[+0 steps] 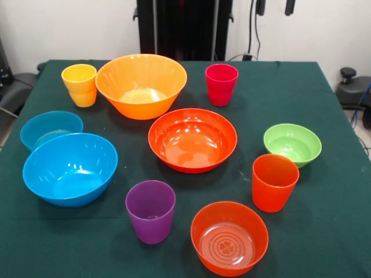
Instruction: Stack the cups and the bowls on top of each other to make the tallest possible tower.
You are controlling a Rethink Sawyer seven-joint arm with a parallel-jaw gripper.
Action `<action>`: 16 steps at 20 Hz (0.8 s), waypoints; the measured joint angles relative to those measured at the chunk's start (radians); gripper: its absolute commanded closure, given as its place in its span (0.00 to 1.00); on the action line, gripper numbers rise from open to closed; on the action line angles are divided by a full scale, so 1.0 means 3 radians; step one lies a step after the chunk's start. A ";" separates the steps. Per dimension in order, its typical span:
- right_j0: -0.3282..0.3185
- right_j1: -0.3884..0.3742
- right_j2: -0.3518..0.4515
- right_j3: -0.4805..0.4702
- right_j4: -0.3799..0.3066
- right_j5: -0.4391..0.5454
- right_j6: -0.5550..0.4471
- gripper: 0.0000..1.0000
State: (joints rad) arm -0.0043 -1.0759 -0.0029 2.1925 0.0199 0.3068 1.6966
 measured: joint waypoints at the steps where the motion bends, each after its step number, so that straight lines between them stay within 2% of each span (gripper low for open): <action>1: 0.0000 0.0037 -0.0001 0.0000 0.0000 -0.0031 0.0000 0.00; 16: 0.0000 0.0596 -0.0009 0.0000 0.0003 -0.0437 0.0000 0.00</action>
State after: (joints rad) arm -0.0044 -0.8971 -0.0056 2.1925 0.0208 0.1758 1.6966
